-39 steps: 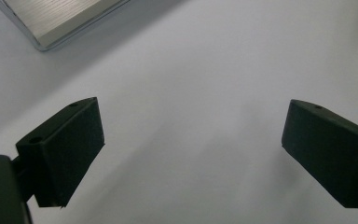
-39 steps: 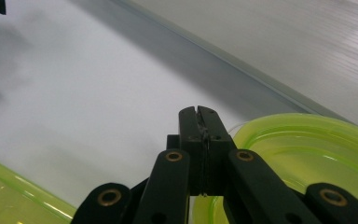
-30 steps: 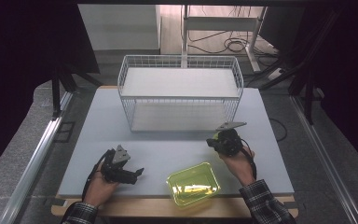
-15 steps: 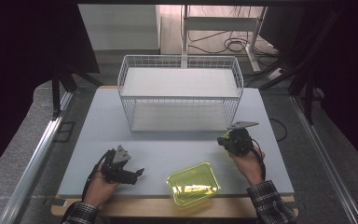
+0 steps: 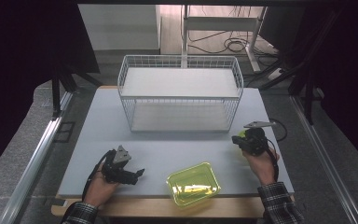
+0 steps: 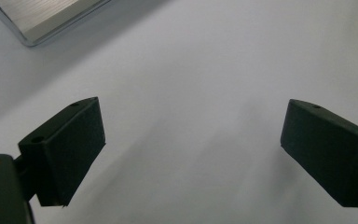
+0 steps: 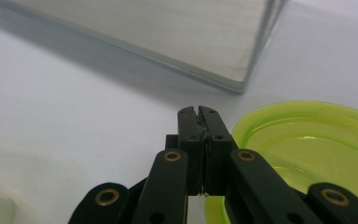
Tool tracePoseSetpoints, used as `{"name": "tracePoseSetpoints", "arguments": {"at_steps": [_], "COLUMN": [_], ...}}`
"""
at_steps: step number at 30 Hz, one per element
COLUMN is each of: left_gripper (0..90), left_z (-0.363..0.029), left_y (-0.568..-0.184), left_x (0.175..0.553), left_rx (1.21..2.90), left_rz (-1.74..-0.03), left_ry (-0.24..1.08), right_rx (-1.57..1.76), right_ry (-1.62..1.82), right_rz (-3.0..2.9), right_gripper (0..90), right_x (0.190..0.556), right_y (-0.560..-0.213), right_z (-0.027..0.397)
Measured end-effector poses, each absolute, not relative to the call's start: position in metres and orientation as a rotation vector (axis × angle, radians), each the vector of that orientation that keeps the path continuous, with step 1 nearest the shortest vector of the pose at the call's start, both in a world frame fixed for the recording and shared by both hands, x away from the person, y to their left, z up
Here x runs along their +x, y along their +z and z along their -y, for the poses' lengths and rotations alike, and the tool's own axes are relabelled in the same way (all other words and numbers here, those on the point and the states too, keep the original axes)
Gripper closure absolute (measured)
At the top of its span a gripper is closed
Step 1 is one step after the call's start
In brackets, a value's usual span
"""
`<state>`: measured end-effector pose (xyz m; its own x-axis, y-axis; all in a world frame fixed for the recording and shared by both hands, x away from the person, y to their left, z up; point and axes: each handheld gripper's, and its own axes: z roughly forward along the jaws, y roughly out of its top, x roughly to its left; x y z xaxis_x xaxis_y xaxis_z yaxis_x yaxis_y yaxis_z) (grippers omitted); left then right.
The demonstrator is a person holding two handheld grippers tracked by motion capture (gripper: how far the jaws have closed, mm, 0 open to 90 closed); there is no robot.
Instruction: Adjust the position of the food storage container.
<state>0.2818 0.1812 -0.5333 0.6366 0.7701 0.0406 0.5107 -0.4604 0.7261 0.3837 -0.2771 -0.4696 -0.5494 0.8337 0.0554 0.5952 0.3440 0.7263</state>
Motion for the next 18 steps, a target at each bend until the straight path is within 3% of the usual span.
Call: {"name": "tracePoseSetpoints", "arguments": {"at_steps": [10,18], "left_gripper": [8.6,11.0], "left_z": [-0.18,-0.18], "left_y": [-0.532,-0.527], "left_x": [0.282,0.278], "left_rx": [2.17,2.152], "left_rz": [-1.009,-0.967], "left_ry": [0.437,0.382], "right_rx": [1.333,1.302], "right_ry": [1.032,1.06], "right_rz": [-2.222,-2.228], "right_gripper": [87.9,86.6], "right_x": [0.386,0.38], "right_y": [-0.47,-0.466], "right_z": [0.301,0.296]}}
